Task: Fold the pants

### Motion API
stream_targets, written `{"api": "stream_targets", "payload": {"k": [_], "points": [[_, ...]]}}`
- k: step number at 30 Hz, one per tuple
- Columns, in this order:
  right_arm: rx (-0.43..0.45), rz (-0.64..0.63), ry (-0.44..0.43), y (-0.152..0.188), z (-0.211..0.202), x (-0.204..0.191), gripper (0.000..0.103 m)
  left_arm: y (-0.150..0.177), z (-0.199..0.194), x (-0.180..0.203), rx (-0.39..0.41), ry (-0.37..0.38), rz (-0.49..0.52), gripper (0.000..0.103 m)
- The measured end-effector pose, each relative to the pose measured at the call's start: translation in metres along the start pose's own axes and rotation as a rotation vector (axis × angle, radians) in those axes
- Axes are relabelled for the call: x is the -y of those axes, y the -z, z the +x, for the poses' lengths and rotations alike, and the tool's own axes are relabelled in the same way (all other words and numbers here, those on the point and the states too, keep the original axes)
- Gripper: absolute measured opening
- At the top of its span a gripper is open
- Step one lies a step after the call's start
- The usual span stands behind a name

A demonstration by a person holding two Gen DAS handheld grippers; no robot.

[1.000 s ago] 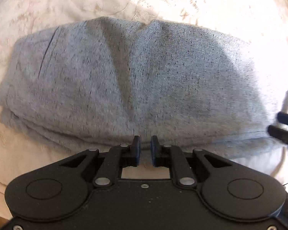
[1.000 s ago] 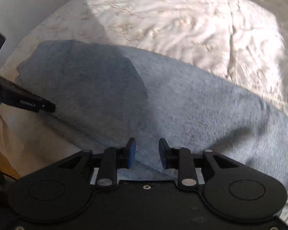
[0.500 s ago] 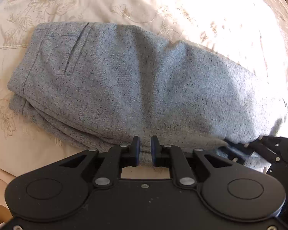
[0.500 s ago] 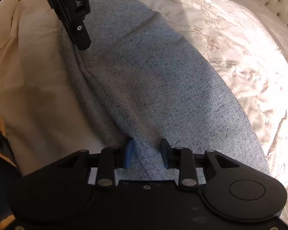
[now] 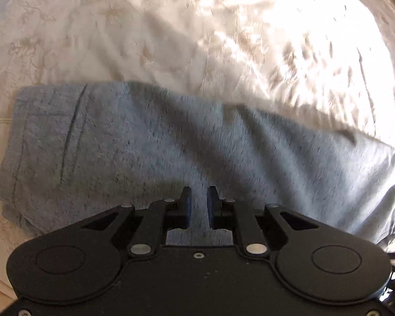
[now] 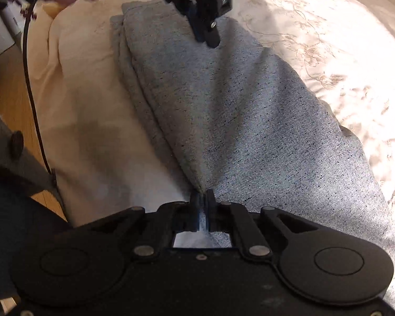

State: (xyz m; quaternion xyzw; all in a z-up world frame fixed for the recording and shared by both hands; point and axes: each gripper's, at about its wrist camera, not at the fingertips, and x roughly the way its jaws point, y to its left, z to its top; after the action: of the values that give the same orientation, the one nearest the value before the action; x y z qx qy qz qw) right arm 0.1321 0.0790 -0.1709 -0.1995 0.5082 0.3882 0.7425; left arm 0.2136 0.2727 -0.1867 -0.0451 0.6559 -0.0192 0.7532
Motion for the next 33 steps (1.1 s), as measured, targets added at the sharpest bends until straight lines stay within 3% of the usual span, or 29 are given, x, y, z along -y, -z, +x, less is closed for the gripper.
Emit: {"api": "stream_targets", "payload": {"k": [3,6,10,12,14,20,23,25,28,30,33], "points": [[0.064,0.169,-0.025,-0.017,-0.017,0.030,0.015,0.029,0.032,-0.010,-0.133,0.032,-0.017,0.019],[0.140,0.359,-0.029,-0.034,-0.031,0.074,0.023,0.052,0.030,-0.019,-0.100,0.064,-0.031,0.019],[0.180,0.652,-0.027,-0.052,-0.024,0.148,0.030,0.053,0.030,-0.025,-0.108,0.073,-0.072,0.019],[0.167,0.774,-0.045,-0.059,-0.009,0.183,0.030,0.051,0.034,-0.025,-0.113,0.065,-0.073,0.019],[0.098,0.831,-0.055,-0.067,0.014,0.208,0.030,0.051,0.038,-0.023,-0.109,0.049,-0.043,0.019],[-0.096,0.883,-0.167,-0.067,0.069,0.227,0.030,0.059,0.033,-0.014,-0.079,0.026,-0.030,0.019],[-0.092,0.830,-0.249,-0.061,0.060,0.204,0.030,0.065,0.023,-0.013,-0.069,0.026,-0.026,0.019],[-0.080,0.769,-0.243,-0.057,0.047,0.188,0.030,0.063,0.007,-0.007,-0.047,0.006,-0.009,0.019],[-0.060,0.696,-0.220,-0.055,0.038,0.171,0.020,0.051,-0.029,0.009,0.074,-0.032,0.054,0.019],[-0.045,0.606,-0.179,-0.046,0.033,0.145,0.015,0.030,-0.052,0.017,0.170,-0.009,0.063,0.019],[-0.040,0.528,-0.144,-0.039,0.035,0.130,0.014,-0.007,-0.057,0.024,0.209,0.026,0.040,0.020]]}}
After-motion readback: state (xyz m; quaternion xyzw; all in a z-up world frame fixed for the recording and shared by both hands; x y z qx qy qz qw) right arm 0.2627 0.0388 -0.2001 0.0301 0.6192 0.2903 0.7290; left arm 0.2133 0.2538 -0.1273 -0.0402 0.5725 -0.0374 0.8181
